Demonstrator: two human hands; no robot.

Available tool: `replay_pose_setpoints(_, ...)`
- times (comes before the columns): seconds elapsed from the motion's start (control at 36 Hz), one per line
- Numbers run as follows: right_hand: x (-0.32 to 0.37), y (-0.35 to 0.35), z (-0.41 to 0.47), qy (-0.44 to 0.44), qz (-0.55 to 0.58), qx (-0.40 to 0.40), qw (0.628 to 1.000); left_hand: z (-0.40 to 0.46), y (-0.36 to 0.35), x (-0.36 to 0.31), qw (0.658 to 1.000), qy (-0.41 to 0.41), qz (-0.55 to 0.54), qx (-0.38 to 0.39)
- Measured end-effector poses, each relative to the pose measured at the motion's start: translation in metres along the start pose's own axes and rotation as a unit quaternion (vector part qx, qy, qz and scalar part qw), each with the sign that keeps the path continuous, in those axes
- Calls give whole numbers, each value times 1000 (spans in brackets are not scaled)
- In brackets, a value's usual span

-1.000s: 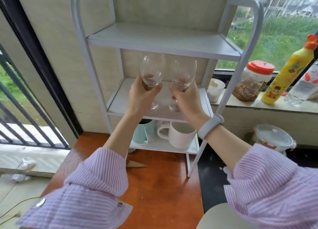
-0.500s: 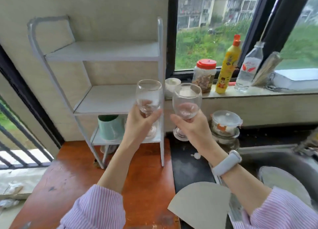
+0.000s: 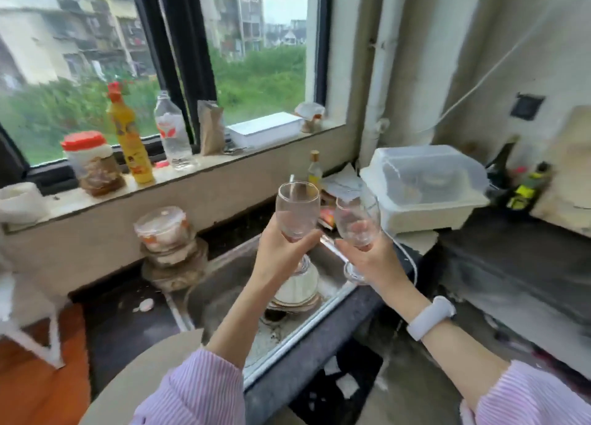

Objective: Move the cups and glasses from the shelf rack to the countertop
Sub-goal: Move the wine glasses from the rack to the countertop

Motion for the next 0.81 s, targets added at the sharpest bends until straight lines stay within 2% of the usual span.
replay_pose_setpoints(0.17,-52,151,-11,-41,-7,-124,991,15,-169,-18,987,-17,-46,153)
replay_pose_setpoints(0.28,-89,238,-25,-93,-22,-183,979,18,-280,-25,962,-19,-44,269)
replay_pose_setpoints(0.44,-127,352,-41,-123,-93,-312,937,18,-424,-25,932,-29,-33,359)
replay_pose_setpoints(0.64,-171,463,-33,-170,-124,-397,893,31,-572,-24,899,-19,-60,434)
replay_pose_setpoints(0.81,-205,544,-9,-195,-132,-439,867,54,-680,-25,869,-39,-51,491)
Point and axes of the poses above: each hand's wrist, its own z-axis towards the middle knuckle, its own y-axis out of the back of the hand, x = y × z, the point moved 4 cm from there along z, towards the middle knuckle, and after that the axes turned 7 degrees about -z, right-handed, at the moved point
